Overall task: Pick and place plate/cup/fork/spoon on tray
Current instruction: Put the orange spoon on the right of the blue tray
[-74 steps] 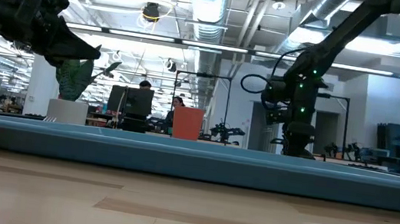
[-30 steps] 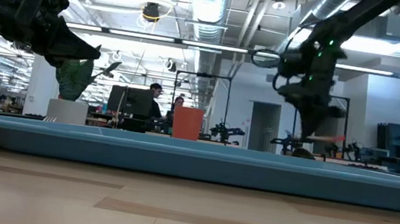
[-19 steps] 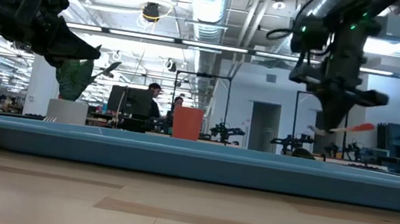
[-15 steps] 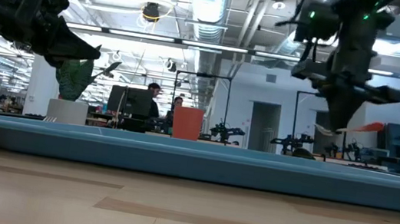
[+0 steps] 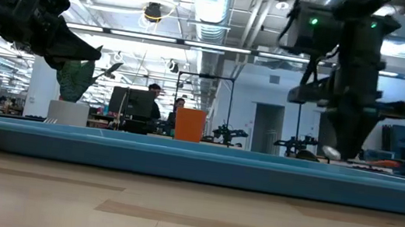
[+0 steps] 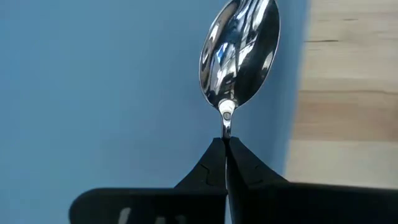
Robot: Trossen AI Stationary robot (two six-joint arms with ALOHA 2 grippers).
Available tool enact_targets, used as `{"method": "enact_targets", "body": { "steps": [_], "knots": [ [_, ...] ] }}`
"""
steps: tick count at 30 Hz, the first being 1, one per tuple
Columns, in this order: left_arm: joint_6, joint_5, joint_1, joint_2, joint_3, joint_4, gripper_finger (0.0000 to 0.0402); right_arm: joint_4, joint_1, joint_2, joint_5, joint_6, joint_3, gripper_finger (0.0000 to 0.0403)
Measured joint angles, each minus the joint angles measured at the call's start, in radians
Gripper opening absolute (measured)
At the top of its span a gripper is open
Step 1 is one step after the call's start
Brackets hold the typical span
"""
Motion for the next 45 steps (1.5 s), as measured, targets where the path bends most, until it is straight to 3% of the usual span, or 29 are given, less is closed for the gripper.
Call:
{"method": "enact_targets", "body": {
  "steps": [12,32,40,45],
  "knots": [
    [0.000,-0.005,0.000,0.000,0.000,0.000,0.0000,0.060,-0.057,0.097,-0.054,-0.082,0.001,0.0007],
    [0.000,-0.005,0.000,0.000,0.000,0.000,0.0000,0.054,-0.059,0.100,-0.048,-0.135,0.001,0.0007],
    [0.000,-0.005,0.000,0.000,0.000,0.000,0.0000,0.055,-0.059,0.100,-0.031,-0.135,0.001,0.0044],
    [0.000,-0.005,0.000,0.000,0.000,0.000,0.0000,0.054,-0.058,0.100,-0.029,-0.118,0.001,0.0046]
  ]
}}
